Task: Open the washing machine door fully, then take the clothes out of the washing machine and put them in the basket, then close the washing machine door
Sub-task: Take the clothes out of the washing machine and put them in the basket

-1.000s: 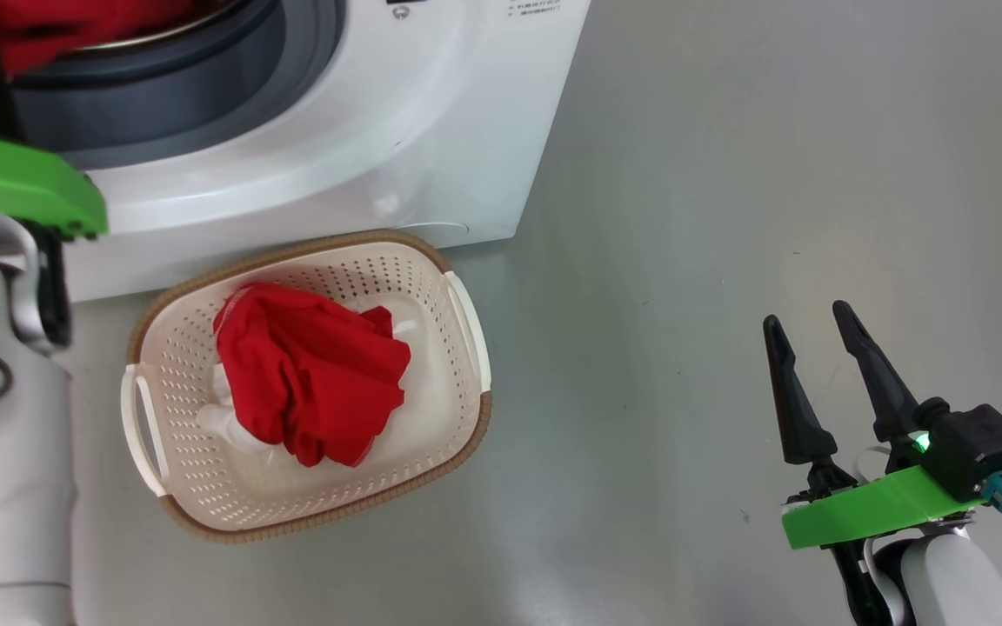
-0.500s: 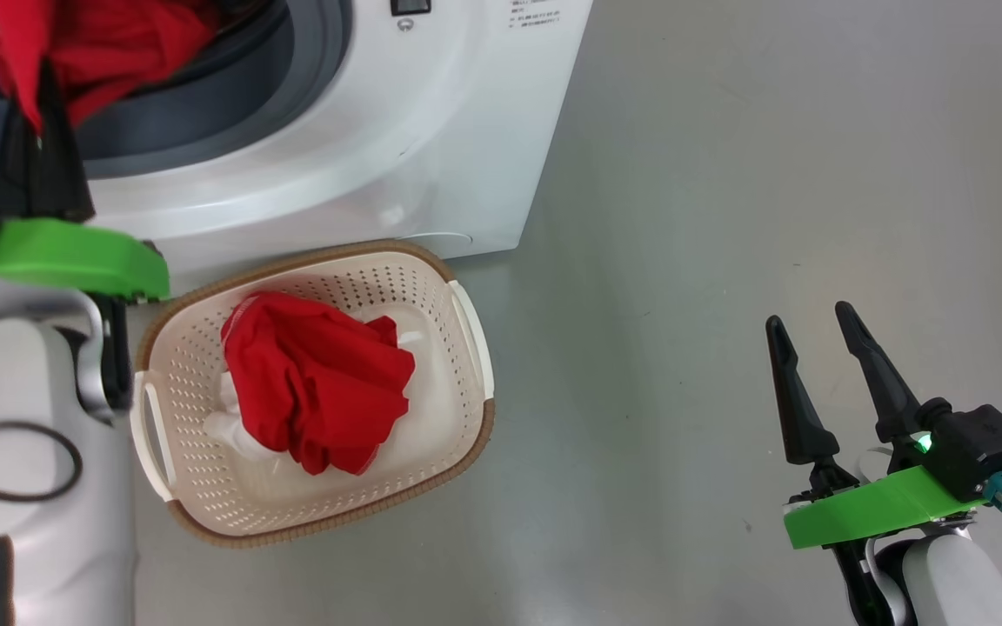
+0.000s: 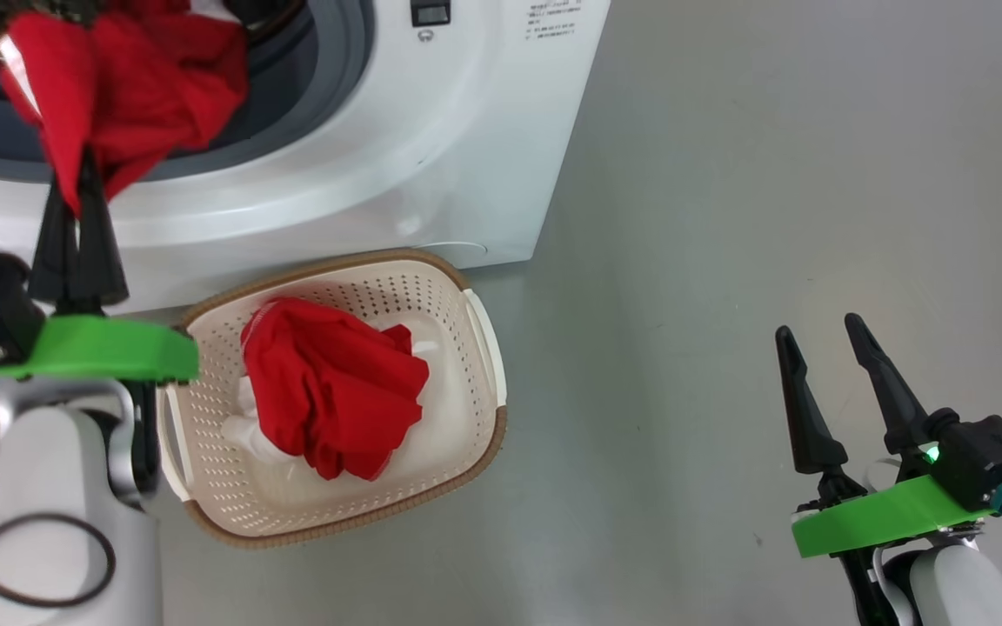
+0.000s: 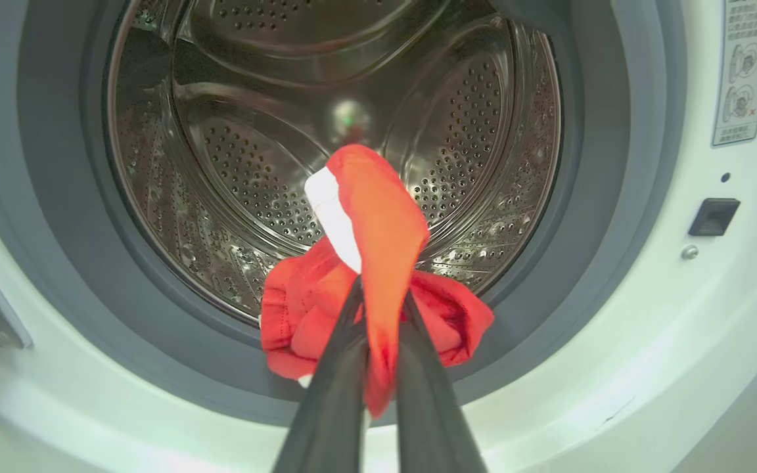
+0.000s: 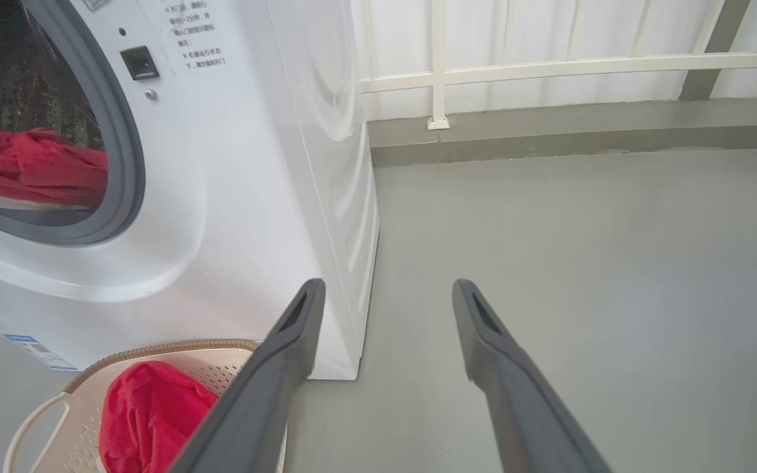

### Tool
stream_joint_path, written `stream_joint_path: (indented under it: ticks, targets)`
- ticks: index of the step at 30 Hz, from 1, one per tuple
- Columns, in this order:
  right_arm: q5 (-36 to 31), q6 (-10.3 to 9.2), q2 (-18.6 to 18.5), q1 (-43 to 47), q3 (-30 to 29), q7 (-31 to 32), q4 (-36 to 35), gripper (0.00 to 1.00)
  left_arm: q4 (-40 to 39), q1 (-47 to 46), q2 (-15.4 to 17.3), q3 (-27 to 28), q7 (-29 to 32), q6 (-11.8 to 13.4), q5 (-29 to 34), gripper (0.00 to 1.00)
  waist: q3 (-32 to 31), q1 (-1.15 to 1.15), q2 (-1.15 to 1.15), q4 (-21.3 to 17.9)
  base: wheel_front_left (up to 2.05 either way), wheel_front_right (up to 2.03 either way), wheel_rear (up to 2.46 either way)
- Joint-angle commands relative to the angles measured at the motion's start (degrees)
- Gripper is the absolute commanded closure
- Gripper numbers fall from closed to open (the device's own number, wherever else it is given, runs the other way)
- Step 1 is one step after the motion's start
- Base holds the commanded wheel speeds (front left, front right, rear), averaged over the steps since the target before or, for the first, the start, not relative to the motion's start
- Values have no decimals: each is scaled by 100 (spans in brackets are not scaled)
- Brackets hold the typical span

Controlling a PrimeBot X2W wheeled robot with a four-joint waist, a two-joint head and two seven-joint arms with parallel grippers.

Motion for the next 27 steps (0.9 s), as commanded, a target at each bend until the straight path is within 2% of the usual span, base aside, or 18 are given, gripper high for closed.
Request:
stream_joint_path:
  ticks: [1, 10, 27]
  targets:
    - [-91, 42, -60, 76, 79, -36, -131, 0, -227, 164, 129, 137, -46, -20, 76, 100, -32, 0, 0, 27, 0, 0, 0]
    - [-130, 42, -60, 150, -20, -36, -133, 0, -865, 716, 79, 11, -46, 43, -18, 100, -167, 0, 0, 144, 0, 0, 0]
    - [-161, 42, -60, 270, -67, -36, -118, 0, -2142, 1528, 74, -480, -46, 491, -441, 100, -348, 0, 0, 283, 0, 0, 0]
